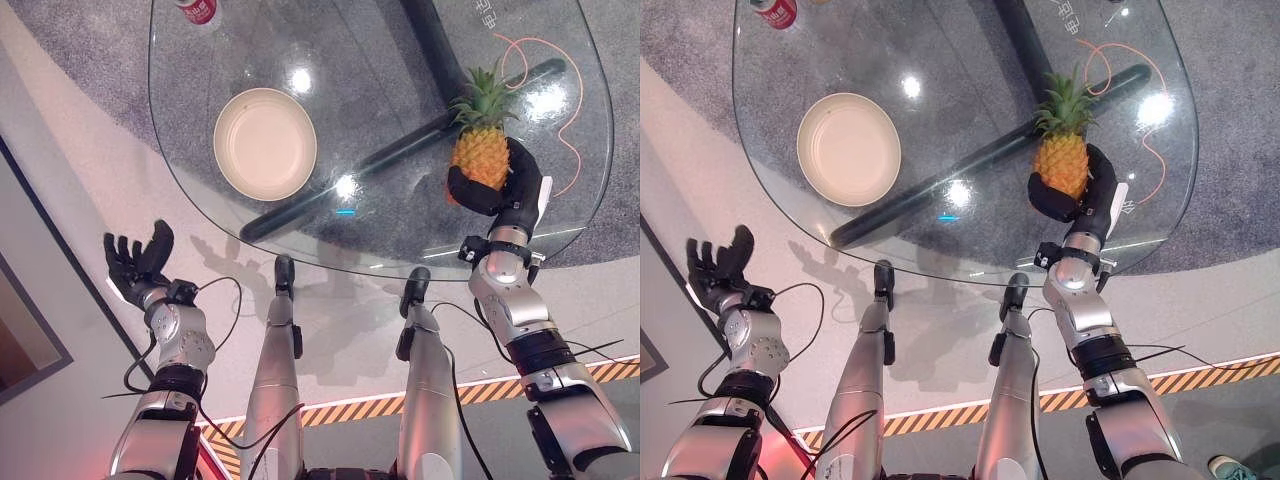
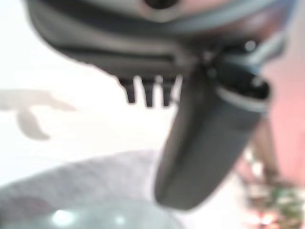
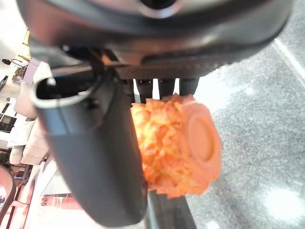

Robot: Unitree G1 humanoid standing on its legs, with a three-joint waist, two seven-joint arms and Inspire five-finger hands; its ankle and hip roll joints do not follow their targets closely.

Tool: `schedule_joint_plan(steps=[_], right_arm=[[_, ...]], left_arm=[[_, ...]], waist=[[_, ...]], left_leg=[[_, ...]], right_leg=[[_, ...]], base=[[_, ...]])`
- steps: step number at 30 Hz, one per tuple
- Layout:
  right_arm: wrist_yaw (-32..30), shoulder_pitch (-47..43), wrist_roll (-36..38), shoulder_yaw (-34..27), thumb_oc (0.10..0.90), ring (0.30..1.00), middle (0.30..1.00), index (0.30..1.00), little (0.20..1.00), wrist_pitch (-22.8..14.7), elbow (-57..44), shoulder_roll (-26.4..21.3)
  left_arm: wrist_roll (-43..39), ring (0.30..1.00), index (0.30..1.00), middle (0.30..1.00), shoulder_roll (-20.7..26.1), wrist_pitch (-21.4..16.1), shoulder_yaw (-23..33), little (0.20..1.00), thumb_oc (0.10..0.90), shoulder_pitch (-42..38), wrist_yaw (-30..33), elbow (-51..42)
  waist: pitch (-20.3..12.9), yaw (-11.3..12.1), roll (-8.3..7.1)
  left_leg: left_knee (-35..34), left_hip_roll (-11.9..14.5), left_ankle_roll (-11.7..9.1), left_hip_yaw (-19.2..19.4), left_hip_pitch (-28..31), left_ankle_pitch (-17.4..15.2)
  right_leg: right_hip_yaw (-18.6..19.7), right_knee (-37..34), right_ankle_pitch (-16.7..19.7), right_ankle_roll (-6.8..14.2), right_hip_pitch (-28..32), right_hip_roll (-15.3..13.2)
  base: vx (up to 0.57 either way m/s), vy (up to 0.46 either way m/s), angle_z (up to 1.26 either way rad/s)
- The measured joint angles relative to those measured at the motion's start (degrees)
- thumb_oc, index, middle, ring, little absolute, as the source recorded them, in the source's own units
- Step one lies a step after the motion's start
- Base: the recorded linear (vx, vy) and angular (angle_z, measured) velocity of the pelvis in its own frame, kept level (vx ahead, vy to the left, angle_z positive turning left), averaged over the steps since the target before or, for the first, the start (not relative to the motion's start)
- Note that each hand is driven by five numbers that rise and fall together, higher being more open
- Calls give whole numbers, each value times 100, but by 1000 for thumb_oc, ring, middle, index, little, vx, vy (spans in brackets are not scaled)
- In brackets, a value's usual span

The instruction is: Pick up the fruit to the plate

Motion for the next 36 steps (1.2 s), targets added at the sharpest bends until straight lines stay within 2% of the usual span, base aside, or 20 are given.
schedule_joint_plan(steps=[2, 6, 12, 18, 29, 36], right_arm=[[-5, 91, -229, 2, 100, 300, 300, 300, 200, 24, -183, 16], [-12, 124, -590, -8, 100, 300, 300, 300, 200, 29, -357, 43], [10, 152, -1156, -19, 100, 300, 300, 300, 200, 19, -605, 156], [169, 194, -1585, -30, 100, 300, 300, 300, 200, -68, -812, 241], [450, 170, -1804, -24, 100, 300, 300, 300, 200, -236, -1365, 240], [531, 154, -1808, -24, 100, 300, 300, 300, 200, -288, -1400, 238]], left_arm=[[373, 900, 900, 900, -3, -165, -3, 900, 800, -40, 92, -316], [718, 900, 900, 900, -17, -224, -8, 900, 800, -180, 56, -851], [800, 900, 900, 900, -39, -234, -67, 900, 800, -150, -838, -1606], [798, 900, 900, 900, -44, -63, -227, 900, 800, -148, -1691, -2122], [104, 900, 900, 900, -53, 929, -777, 900, 800, -505, -3038, -2586], [-288, 900, 900, 900, -40, 1308, -820, 900, 800, -598, -3381, -2683]], waist=[[0, -10, 0], [0, -15, 0], [1, -22, -1], [1, -18, -2], [50, -133, -91], [52, -179, -97]], left_leg=[[-9, 0, -1, -4, 1, 0], [-12, 0, -3, -13, 0, 1], [-17, 2, -6, -48, -6, 3], [-15, 0, -4, -54, -7, 3], [-20, -2, 13, -68, -31, -8], [-66, 3, 1, -65, -33, -1]], right_leg=[[-5, -1, -10, 1, 0, 0], [-16, 3, -22, 2, 1, -1], [-64, 8, -35, -6, 14, -3], [-76, 12, -35, -6, 19, -7], [-85, 5, -46, 0, 13, -8], [-92, 1, -68, -3, -11, -5]], base=[[0, 0, 0], [0, 0, 0], [0, 0, 0], [0, 0, 0], [0, 0, 0], [0, 0, 0]])
